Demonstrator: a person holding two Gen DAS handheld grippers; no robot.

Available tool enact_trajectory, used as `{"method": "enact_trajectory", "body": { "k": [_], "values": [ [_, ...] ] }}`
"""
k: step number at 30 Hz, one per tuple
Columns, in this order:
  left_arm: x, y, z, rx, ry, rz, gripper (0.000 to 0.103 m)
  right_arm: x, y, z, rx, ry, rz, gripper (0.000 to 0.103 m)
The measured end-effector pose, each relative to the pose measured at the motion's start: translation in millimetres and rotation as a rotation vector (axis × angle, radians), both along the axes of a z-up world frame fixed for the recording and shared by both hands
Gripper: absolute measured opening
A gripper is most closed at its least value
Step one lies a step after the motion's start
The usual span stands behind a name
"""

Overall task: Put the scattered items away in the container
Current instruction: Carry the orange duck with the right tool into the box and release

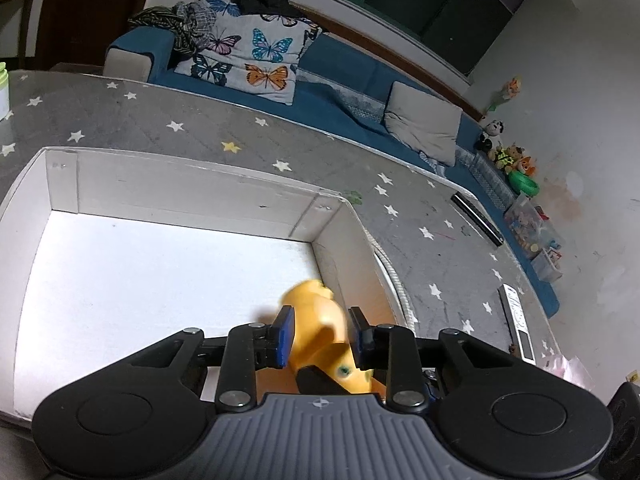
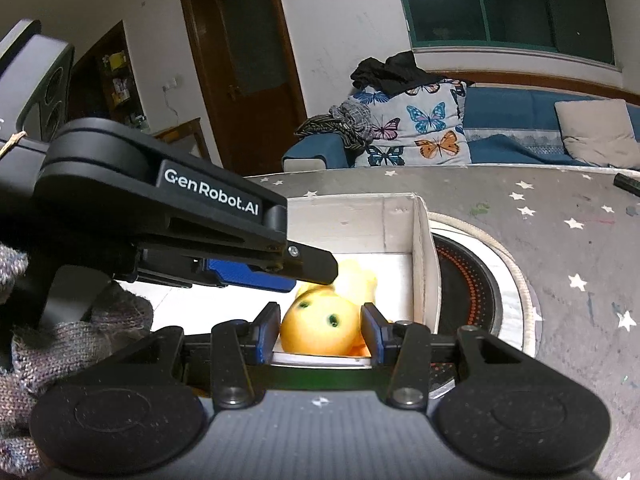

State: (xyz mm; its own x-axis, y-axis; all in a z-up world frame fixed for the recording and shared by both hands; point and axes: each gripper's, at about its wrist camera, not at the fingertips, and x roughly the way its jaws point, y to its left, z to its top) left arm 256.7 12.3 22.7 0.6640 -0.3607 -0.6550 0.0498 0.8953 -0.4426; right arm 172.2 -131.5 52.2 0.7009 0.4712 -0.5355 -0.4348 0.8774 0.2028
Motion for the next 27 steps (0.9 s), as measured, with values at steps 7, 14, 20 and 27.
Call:
{"method": "enact_trajectory", "body": {
  "k": [7, 14, 20, 27],
  "values": [
    [-6.2, -3.0, 3.4, 0.008, -0.016, -0.009, 0.031, -5.8, -0.1, 2.8, -0.002, -0.013, 0.001, 0.045],
    [-18.0, -3.4, 9.8, 0.016, -0.036, -0.013, 0.030, -19.6, -6.0, 12.9, -0.001, -0.042, -0.004, 0.051],
    [-35.2, -1.9, 17.1, 0.018, -0.067, -0.016, 0.030, -40.1, -14.7, 20.2, 0.000, -0.070, -0.004, 0.053],
    [-59.4, 0.7, 18.0, 0.008, -0.087, -0.021, 0.030, -68.0, -24.5, 22.8, 0.005, -0.089, 0.003, 0.067]
  ]
}}
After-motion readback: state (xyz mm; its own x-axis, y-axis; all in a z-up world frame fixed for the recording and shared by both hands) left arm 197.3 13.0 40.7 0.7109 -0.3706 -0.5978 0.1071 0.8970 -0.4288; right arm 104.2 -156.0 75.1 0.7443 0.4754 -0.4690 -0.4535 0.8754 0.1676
